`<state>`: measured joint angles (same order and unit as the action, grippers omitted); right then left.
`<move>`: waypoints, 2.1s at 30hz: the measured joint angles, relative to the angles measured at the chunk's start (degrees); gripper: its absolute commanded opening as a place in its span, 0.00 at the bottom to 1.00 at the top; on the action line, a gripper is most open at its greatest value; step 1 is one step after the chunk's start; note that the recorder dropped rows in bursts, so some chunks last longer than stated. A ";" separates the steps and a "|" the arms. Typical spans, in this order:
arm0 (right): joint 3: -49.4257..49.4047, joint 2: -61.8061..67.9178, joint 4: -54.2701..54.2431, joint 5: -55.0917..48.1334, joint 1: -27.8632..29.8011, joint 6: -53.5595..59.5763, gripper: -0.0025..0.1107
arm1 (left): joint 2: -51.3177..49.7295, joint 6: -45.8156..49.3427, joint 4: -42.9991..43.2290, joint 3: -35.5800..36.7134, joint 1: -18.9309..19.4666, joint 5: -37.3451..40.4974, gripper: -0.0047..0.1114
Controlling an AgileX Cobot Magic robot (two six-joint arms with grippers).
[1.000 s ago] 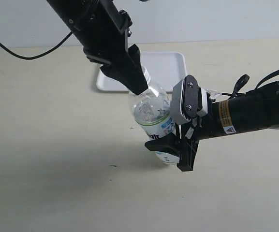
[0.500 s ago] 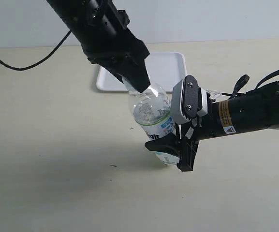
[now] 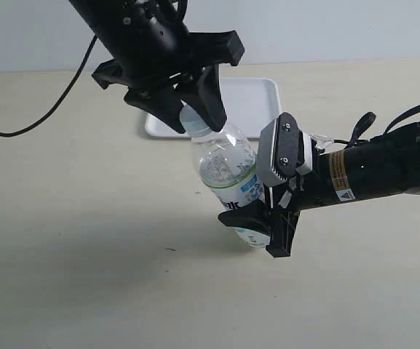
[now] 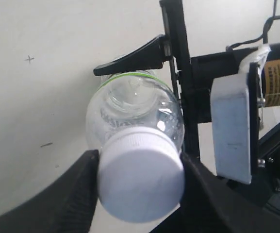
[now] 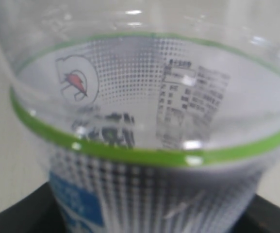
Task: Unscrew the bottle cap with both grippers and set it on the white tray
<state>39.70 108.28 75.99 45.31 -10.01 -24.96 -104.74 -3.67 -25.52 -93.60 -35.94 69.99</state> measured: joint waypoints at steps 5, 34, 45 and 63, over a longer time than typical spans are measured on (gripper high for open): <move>0.00 0.00 -0.10 0.00 0.00 0.11 0.02 | 0.00 -1.95 0.00 0.00 0.00 0.00 0.04; 0.00 0.00 -0.24 -0.21 0.00 0.82 0.02 | 0.23 10.11 1.25 0.11 0.00 0.11 0.56; 0.00 0.00 -0.24 -0.21 0.00 0.82 0.02 | 2.27 10.48 1.88 0.11 0.00 0.11 0.56; 0.00 0.00 -0.24 -0.21 0.00 0.70 0.02 | 1.87 10.53 2.14 0.11 0.00 0.11 0.54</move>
<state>39.70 108.28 75.75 45.10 -10.01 -24.26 -102.87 6.86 -23.38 -93.49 -35.94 70.10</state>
